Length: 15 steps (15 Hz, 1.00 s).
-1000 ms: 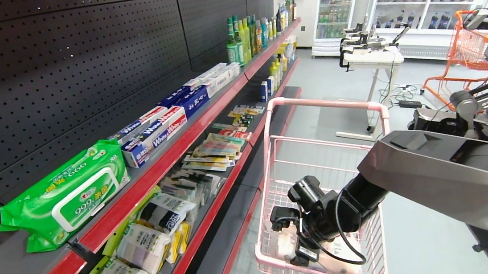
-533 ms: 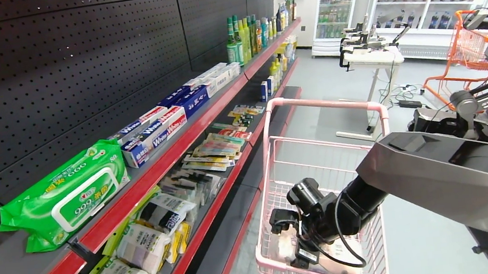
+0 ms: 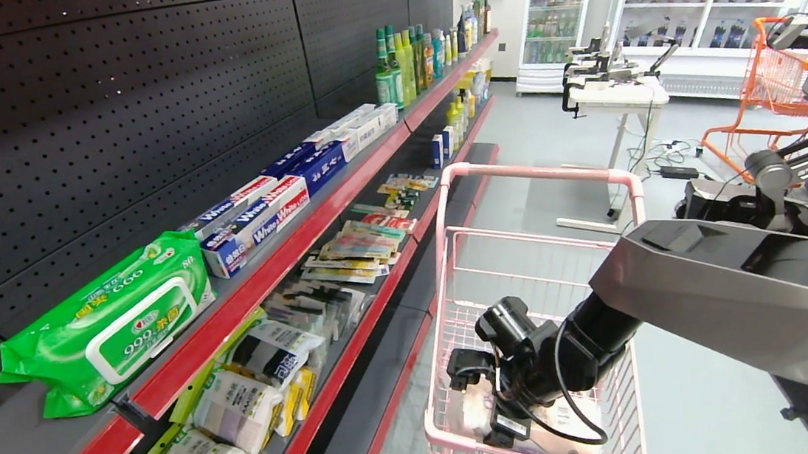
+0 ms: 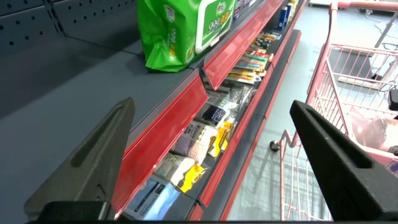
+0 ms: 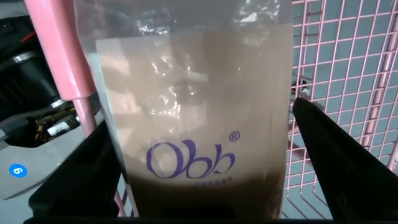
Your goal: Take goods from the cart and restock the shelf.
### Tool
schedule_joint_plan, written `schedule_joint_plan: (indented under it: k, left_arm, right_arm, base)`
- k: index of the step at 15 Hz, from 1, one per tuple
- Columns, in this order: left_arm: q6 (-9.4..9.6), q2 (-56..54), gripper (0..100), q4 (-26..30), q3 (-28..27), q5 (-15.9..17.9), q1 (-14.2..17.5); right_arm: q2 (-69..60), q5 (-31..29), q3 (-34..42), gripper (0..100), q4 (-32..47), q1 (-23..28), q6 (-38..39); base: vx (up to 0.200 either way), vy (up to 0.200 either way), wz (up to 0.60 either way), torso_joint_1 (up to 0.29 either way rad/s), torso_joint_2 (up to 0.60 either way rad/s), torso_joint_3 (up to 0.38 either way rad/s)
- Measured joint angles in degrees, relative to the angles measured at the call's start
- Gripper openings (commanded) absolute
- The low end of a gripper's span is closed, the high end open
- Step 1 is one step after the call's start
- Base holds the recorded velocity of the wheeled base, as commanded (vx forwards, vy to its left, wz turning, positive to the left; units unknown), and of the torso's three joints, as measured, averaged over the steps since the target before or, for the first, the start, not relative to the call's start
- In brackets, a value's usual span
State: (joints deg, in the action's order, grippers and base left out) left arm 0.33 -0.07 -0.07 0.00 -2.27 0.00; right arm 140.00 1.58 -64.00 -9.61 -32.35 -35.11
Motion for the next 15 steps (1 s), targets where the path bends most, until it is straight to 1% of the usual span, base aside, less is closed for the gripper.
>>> schedule_joint_plan:
  k: [6, 7, 13, 15]
  left_arm:
    - [0.00, 0.0, 100, 0.0, 0.0, 0.0, 0.0]
    - [0.00, 0.0, 100, 0.0, 0.0, 0.0, 0.0]
    - [0.00, 0.0, 100, 0.0, 0.0, 0.0, 0.0]
    - [0.02, 0.0, 100, 0.0, 0.0, 0.0, 0.0]
  right_arm:
    - [0.0, -0.1, 0.1, 100, -0.3, 0.0, -2.0]
    - [0.1, -0.2, 0.3, 0, -0.4, 0.0, -2.4]
    - [0.1, -1.5, 1.7, 0, -2.9, 0.2, -2.9]
    - [0.0, -1.6, 1.8, 0, -2.6, 0.2, -0.8]
  base:
    - [0.000, 0.000, 0.00, 0.000, 0.00, 0.000]
    - [0.000, 0.000, 0.00, 0.000, 0.00, 0.000]
    - [0.000, 0.000, 0.00, 0.000, 0.00, 0.000]
    - [0.000, 0.000, 0.00, 0.000, 0.00, 0.000]
